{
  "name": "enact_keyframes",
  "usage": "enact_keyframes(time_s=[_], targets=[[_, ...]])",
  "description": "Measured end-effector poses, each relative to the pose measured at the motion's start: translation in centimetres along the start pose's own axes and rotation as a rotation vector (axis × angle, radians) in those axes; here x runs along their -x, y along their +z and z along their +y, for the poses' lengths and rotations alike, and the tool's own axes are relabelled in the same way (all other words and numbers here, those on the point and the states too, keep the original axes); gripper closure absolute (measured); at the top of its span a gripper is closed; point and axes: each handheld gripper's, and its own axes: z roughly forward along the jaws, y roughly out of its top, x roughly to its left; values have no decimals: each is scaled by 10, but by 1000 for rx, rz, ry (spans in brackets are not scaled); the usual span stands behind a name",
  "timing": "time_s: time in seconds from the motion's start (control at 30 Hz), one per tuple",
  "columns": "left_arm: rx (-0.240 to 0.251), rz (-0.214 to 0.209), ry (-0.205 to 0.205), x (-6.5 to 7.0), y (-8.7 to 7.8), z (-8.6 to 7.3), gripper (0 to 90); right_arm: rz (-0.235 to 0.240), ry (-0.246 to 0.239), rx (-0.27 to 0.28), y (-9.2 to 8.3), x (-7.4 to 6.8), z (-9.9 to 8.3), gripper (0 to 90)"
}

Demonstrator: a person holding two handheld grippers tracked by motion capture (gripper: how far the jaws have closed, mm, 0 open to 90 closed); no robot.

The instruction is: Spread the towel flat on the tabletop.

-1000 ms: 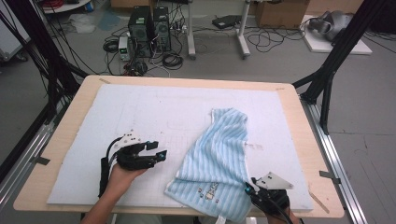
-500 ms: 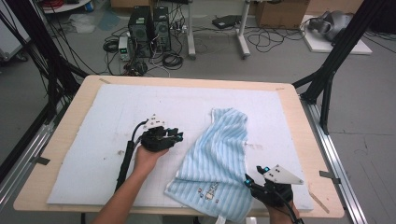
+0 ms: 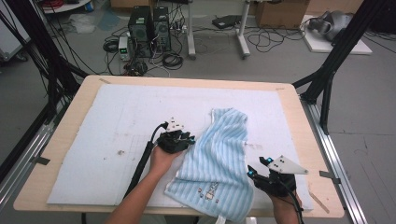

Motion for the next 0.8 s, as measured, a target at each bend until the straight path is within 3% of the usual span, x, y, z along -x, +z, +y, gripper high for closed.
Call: enact_keyframes(time_s=[0.27, 0.43, 0.53, 0.6, 0.67, 0.73, 0.8], targets=[[-80, -23, 153, 18, 6, 0, 607, 25, -8, -8, 13, -6, 5, 453], [-86, -35, 150, 23, 7, 0, 602, 28, -9, -12, 16, -8, 6, 456], [-87, -77, 193, 28, 7, 0, 794, 26, -5, -16, 16, -8, 6, 457], [-84, -88, 177, 27, 8, 0, 854, 27, -1, -16, 17, -8, 7, 458], [-89, -113, 111, 20, 7, 0, 870, 29, -1, -17, 18, -8, 9, 458], [-99, -110, 45, 12, 4, 0, 875, 30, -1, -23, 19, -9, 10, 458], [-105, -94, 6, 5, 1, 0, 875, 30, -3, -28, 22, -9, 10, 458]])
